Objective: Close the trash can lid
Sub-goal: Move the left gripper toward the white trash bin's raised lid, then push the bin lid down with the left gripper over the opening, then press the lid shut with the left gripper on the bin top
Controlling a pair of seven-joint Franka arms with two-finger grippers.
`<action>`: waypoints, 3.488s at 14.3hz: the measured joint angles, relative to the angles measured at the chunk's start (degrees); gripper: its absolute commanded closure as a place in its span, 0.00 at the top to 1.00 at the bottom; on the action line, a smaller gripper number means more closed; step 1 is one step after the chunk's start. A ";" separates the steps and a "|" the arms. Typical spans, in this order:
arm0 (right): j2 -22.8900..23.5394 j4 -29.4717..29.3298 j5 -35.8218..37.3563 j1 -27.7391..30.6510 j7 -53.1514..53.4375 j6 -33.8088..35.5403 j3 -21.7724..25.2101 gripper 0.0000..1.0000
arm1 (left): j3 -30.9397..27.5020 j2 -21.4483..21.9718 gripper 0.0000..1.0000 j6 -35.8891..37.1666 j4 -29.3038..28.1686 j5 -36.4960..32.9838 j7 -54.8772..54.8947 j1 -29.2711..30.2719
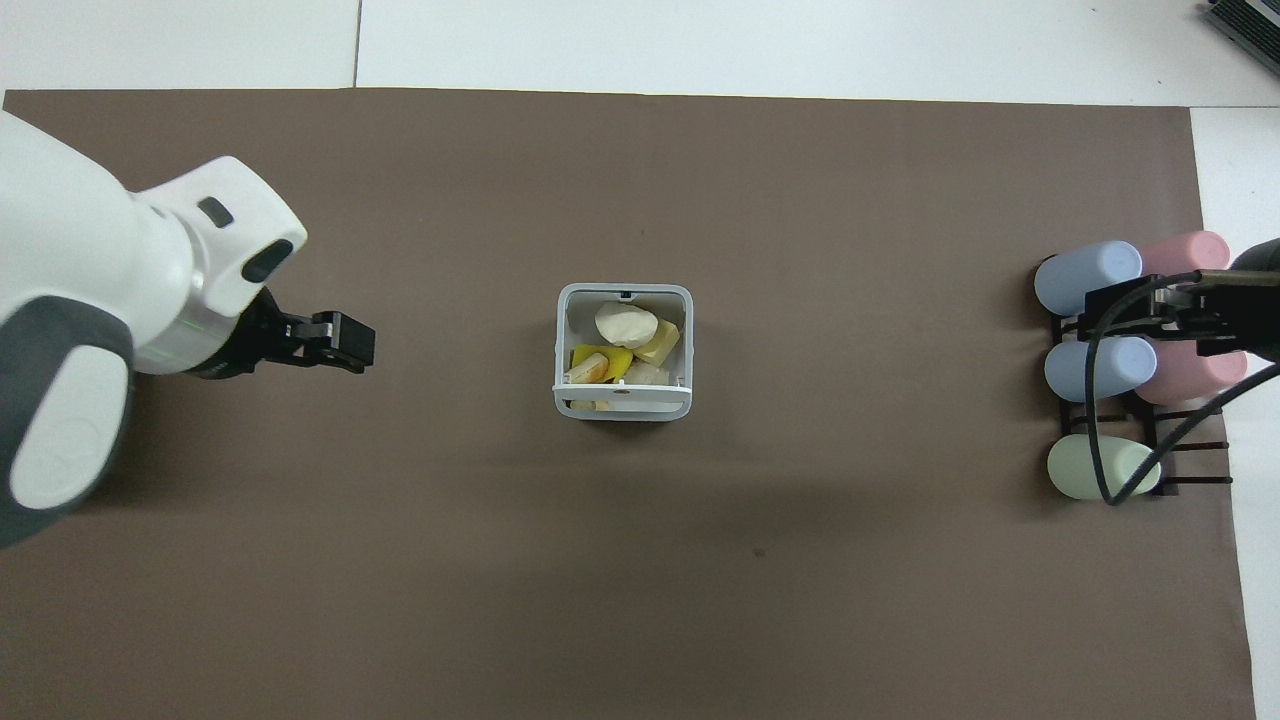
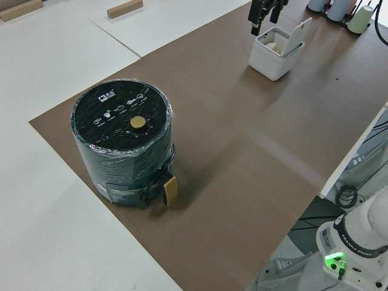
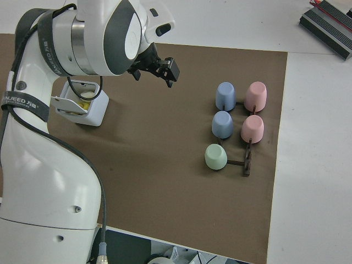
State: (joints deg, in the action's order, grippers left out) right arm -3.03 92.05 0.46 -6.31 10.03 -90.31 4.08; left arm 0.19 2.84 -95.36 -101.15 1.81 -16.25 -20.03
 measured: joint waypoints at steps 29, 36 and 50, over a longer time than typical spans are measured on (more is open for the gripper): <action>0.00 0.00 0.00 0.00 0.00 0.00 0.00 1.00 | -0.19 -0.48 0.05 -40.95 -17.90 3.78 -34.06 -20.96; 0.00 0.00 0.00 0.00 0.00 0.00 0.00 1.00 | -1.01 -5.28 0.04 -50.46 -16.10 4.00 -37.66 -20.01; 0.00 0.00 0.00 0.00 0.00 0.00 0.00 1.00 | -1.17 -10.14 0.02 -57.16 -14.53 6.84 -37.70 -17.65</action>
State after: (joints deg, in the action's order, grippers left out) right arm -3.03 92.06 0.46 -6.31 10.03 -90.31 4.08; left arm -0.99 -7.30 -152.52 -115.68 8.65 -53.95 -37.67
